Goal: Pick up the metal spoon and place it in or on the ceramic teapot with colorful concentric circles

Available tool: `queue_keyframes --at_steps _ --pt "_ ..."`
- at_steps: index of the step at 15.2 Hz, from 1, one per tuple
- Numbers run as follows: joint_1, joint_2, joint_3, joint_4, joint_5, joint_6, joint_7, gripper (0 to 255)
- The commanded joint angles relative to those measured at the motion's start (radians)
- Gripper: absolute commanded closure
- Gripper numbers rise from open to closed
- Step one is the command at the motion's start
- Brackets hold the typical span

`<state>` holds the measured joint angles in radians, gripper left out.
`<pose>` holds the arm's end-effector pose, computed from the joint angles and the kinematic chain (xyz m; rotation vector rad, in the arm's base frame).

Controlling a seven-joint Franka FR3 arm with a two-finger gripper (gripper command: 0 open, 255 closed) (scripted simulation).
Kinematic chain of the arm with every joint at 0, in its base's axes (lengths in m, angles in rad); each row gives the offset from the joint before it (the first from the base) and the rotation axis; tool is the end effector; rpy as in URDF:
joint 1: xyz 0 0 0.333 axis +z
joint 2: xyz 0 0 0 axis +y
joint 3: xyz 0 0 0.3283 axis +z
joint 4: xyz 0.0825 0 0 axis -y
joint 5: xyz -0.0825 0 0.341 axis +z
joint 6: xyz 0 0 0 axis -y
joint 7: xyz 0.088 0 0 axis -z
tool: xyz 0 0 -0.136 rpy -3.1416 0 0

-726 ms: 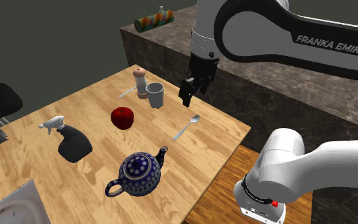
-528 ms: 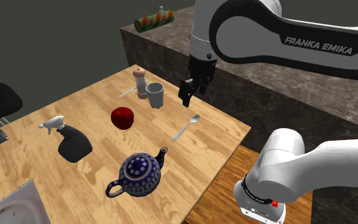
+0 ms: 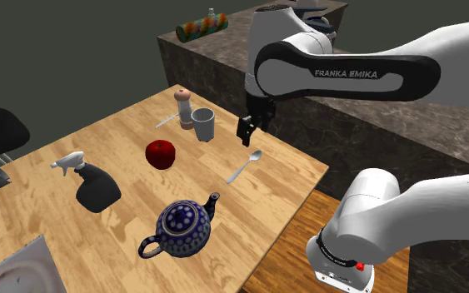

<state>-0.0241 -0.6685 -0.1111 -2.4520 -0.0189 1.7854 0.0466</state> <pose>0.2973 -0.0479 0.5131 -3.0821 0.2377 -0.0010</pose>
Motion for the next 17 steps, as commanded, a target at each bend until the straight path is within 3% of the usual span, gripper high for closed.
queue_keyframes --at_steps 1,12,17 --pt "-0.010 0.044 -0.023 -0.018 -0.012 0.040 -0.022 0" --pt "-0.060 0.365 -0.158 -0.046 -0.055 0.265 -0.158 0" --pt "-0.063 0.411 -0.169 -0.081 -0.053 0.338 -0.170 0"
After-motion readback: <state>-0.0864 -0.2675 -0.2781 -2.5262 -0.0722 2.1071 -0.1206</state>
